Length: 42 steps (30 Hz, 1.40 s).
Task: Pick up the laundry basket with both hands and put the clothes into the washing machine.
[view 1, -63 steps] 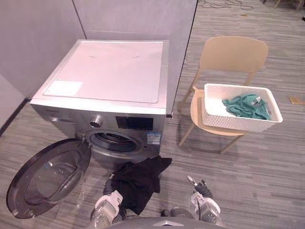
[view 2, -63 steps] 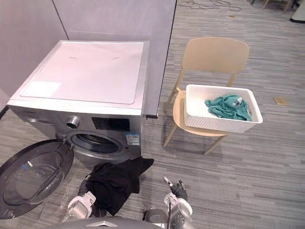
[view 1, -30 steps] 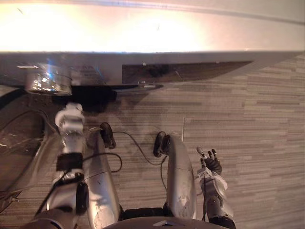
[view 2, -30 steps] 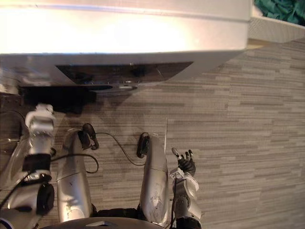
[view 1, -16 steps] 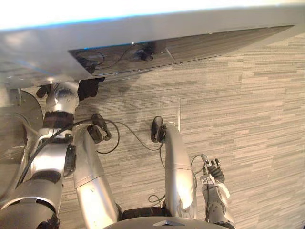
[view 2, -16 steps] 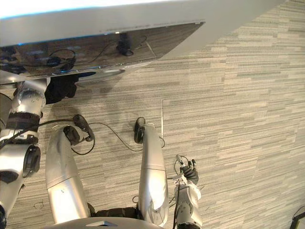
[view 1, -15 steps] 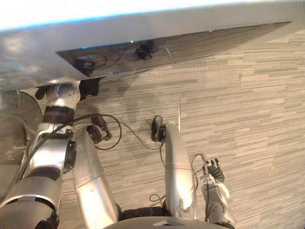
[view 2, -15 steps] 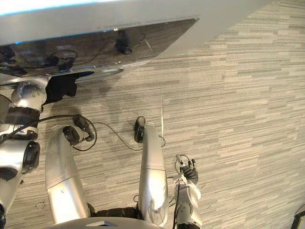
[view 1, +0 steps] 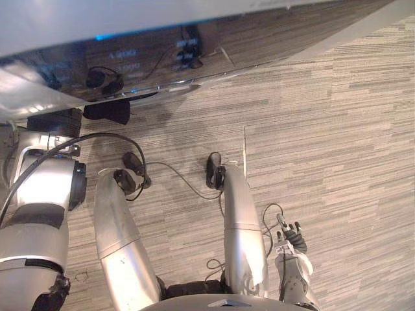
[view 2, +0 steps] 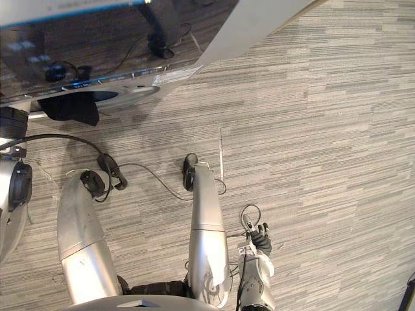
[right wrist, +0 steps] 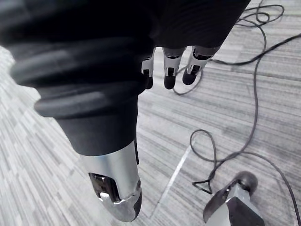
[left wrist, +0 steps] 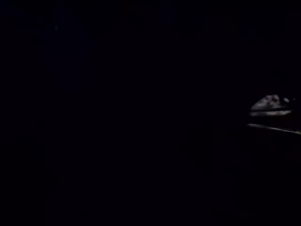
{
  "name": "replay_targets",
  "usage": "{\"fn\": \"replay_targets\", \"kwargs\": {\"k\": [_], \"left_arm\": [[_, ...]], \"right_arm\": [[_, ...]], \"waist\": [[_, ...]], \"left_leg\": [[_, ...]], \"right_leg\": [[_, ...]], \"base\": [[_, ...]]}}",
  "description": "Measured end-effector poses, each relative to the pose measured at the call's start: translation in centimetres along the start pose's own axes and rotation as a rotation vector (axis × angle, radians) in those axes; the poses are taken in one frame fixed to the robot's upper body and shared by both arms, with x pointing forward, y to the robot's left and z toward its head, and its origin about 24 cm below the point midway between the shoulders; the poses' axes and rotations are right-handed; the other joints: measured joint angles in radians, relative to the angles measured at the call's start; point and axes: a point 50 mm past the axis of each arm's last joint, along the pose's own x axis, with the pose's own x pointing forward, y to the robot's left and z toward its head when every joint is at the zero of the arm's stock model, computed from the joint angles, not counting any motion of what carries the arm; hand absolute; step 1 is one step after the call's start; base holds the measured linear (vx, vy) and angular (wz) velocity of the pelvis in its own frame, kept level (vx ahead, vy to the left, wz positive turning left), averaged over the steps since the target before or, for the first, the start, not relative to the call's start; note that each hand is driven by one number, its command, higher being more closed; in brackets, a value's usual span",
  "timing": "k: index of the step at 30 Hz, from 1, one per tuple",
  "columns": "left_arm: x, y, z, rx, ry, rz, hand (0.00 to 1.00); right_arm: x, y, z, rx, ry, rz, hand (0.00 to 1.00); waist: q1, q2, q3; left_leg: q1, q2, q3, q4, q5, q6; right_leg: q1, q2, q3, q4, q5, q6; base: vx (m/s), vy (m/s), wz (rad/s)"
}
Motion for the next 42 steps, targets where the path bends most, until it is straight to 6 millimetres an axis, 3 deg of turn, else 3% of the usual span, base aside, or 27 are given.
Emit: {"fn": "replay_targets", "kwargs": {"k": [5,8,10,12,13,15,19,21,23,25,26,27,28,29,31,34,39,40,42], "left_arm": [[0.3,0.5,2.1,0.202,-0.132,0.068,1.0],[0.3,1.2,2.9,0.462,-0.228,0.134,1.0],[0.1,1.2,2.9,0.786,-0.314,0.155,1.0],[-0.8,0.1,2.0,1.406,-0.54,0.044,1.0],[-1.3,-0.3,1.8,1.623,-0.646,-0.028,1.0],[-1.6,-0.7,1.4,1.916,-0.753,-0.137,1.0],[0.0,1.4,1.3,2.278,-0.642,-0.186,1.0],[0.6,2.2,2.2,2.273,-0.574,-0.12,1.0],[1.4,2.5,3.3,2.017,-0.445,0.061,1.0],[2.3,2.2,2.7,1.314,-0.212,0.235,1.0],[2.3,1.9,2.0,1.158,-0.162,0.248,1.0],[2.0,1.1,0.7,0.774,-0.063,0.25,1.0],[1.8,0.2,-0.2,0.497,0.012,0.236,1.0],[1.6,-0.7,-0.5,0.117,0.079,0.223,1.0],[1.2,0.1,0.0,-0.194,0.07,0.25,1.0],[0.5,2.5,-0.4,-0.489,0.057,0.346,1.0],[-0.3,4.5,0.4,-0.694,-0.024,0.398,1.0],[-0.4,4.8,0.8,-0.739,-0.052,0.405,0.0],[-0.6,5.0,1.6,-0.786,-0.09,0.4,0.0]], "right_arm": [[0.2,-1.4,1.4,0.039,-0.058,-0.054,0.0],[0.0,-3.1,2.5,0.038,-0.101,-0.097,0.0],[-0.1,-3.7,3.2,0.028,-0.129,-0.109,0.0],[0.0,-4.0,4.4,0.02,-0.182,-0.082,0.0],[0.1,-3.9,4.7,0.031,-0.197,-0.064,0.0],[0.3,-3.5,5.2,0.045,-0.219,-0.017,0.0],[0.5,-3.2,5.1,0.089,-0.208,0.015,0.0],[0.5,-3.0,4.8,0.089,-0.196,0.023,0.0],[0.4,-2.5,4.3,0.086,-0.188,0.041,0.0],[0.0,-1.5,3.7,0.12,-0.185,0.045,0.0],[-0.1,-1.3,3.5,0.133,-0.185,0.037,0.0],[-0.3,-1.0,3.2,0.142,-0.178,0.006,0.0],[-0.3,-0.6,3.0,0.153,-0.168,-0.011,0.0],[-0.4,-0.3,2.8,0.151,-0.155,-0.036,0.0],[-0.6,0.3,2.5,0.167,-0.145,-0.048,0.0],[-0.8,1.0,3.0,0.185,-0.163,-0.032,0.0],[-1.0,1.3,3.4,0.19,-0.18,-0.013,0.0],[-1.0,1.3,3.4,0.189,-0.177,-0.015,0.0],[-1.0,1.3,3.3,0.188,-0.176,-0.013,0.0]], "waist": [[0.002,0.002,0.001],[0.008,0.003,0.002],[0.01,0.003,0.002],[0.019,0.003,0.002],[0.021,0.003,0.002],[0.021,0.004,0.003],[0.016,0.009,0.005],[0.014,0.01,0.005],[0.013,0.01,0.005],[0.005,0.01,0.005],[0.003,0.01,0.005],[0.001,0.01,0.005],[-0.001,0.01,0.005],[-0.004,0.01,0.006],[-0.017,0.009,0.006],[-0.026,0.009,0.006],[-0.027,0.008,0.006],[-0.027,0.008,0.006],[-0.028,0.008,0.006]], "left_leg": [[-0.022,-0.004,-0.002,0.02,0.004,0.005],[-0.029,-0.002,-0.004,0.03,0.004,0.005],[-0.032,-0.001,-0.008,0.03,0.004,0.004],[-0.036,0.0,-0.007,0.028,0.004,0.004],[-0.038,0.0,-0.007,0.028,0.004,0.004],[-0.04,0.002,-0.004,0.027,0.005,0.003],[-0.057,0.011,0.0,0.006,0.023,-0.005],[-0.057,0.018,0.0,-0.006,0.031,-0.009],[-0.063,0.024,-0.003,-0.015,0.038,-0.01],[-0.083,0.018,-0.009,-0.026,0.052,-0.005],[-0.088,0.015,-0.01,-0.028,0.054,-0.004],[-0.097,0.011,-0.013,-0.026,0.055,-0.003],[-0.106,0.009,-0.013,-0.024,0.056,-0.002],[-0.123,0.007,-0.016,-0.019,0.057,0.0],[-0.14,0.009,-0.027,-0.004,0.054,0.002],[-0.14,0.016,-0.024,0.005,0.054,0.002],[-0.14,0.034,-0.024,0.014,0.05,-0.005],[-0.141,0.037,-0.023,0.014,0.049,-0.006],[-0.142,0.04,-0.021,0.015,0.05,-0.004]], "right_leg": [[-0.034,-0.005,0.005,0.037,-0.003,-0.005],[-0.048,-0.005,0.006,0.057,-0.006,-0.011],[-0.049,-0.004,0.001,0.058,-0.007,-0.013],[-0.052,-0.004,0.001,0.056,-0.008,-0.014],[-0.055,-0.004,0.001,0.056,-0.008,-0.013],[-0.06,-0.005,0.001,0.055,-0.008,-0.013],[-0.083,0.004,-0.003,0.037,0.006,-0.021],[-0.084,0.013,-0.005,0.022,0.016,-0.026],[-0.084,0.021,-0.011,0.006,0.027,-0.028],[-0.088,0.015,-0.027,-0.007,0.037,-0.028],[-0.091,0.013,-0.027,-0.008,0.038,-0.027],[-0.098,0.01,-0.027,-0.008,0.039,-0.025],[-0.105,0.007,-0.027,-0.007,0.04,-0.023],[-0.117,0.006,-0.028,-0.005,0.041,-0.021],[-0.128,0.006,-0.03,0.007,0.041,-0.02],[-0.136,0.007,-0.025,0.022,0.04,-0.021],[-0.142,0.018,-0.022,0.026,0.043,-0.027],[-0.144,0.018,-0.021,0.024,0.045,-0.03],[-0.145,0.02,-0.02,0.022,0.05,-0.028]], "base": [[-0.06,-0.088,0.01],[-0.03,-0.09,-0.02],[-0.02,-0.08,0.01],[-0.01,-0.079,-0.01],[-0.01,-0.044,-0.02],[-0.03,-0.062,-0.05],[-0.04,-0.086,-0.08],[-0.02,-0.068,-0.11],[-0.02,-0.051,-0.07],[-0.04,-0.022,0.11],[-0.04,-0.014,0.13],[-0.03,-0.008,0.07],[-0.03,-0.005,0.04],[0.0,0.0,0.0],[0.0,0.0,0.0],[-0.01,-0.032,-0.02],[-0.06,-0.054,-0.09],[-0.03,-0.023,-0.07],[-0.02,-0.026,-0.08]]}}
